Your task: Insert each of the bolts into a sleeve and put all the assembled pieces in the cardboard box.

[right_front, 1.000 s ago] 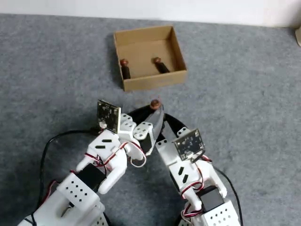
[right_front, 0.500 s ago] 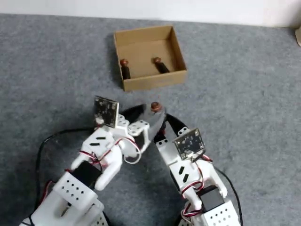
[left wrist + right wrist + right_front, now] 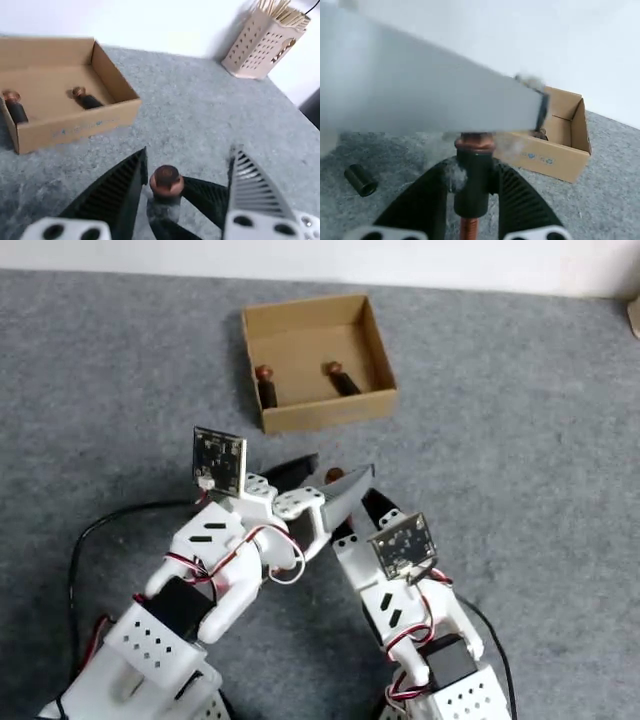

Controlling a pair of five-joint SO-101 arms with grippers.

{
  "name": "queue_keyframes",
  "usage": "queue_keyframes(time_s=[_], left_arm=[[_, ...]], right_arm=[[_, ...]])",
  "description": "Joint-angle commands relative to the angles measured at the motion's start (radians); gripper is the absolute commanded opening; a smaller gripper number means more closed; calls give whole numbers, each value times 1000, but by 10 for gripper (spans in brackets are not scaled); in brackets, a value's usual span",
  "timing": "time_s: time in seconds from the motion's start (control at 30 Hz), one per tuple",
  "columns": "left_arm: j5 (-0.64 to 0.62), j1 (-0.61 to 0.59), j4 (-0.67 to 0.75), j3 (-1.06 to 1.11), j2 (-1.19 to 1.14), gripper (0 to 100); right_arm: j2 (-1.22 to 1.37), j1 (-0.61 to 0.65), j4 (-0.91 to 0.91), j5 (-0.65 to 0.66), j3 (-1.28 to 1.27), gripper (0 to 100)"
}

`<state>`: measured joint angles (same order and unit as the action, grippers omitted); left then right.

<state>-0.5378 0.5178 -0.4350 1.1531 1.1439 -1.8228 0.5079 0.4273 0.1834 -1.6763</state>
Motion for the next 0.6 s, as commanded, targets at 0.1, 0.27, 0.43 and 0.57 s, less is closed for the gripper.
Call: queue_keyframes(time_s=[0.1, 0.27, 0.43, 0.57], left_arm=[[21, -133, 0, 31, -4, 69], [437, -292, -8, 93, -4, 24], [453, -278, -6, 166, -5, 24], [528, -280, 80, 231, -5, 24]], right_arm=[[-16, -15, -30, 8, -91, 4], [-16, -44, -30, 8, -91, 4], [-13, -45, -25, 8, -91, 4], [-7, -74, -27, 66, -84, 4]])
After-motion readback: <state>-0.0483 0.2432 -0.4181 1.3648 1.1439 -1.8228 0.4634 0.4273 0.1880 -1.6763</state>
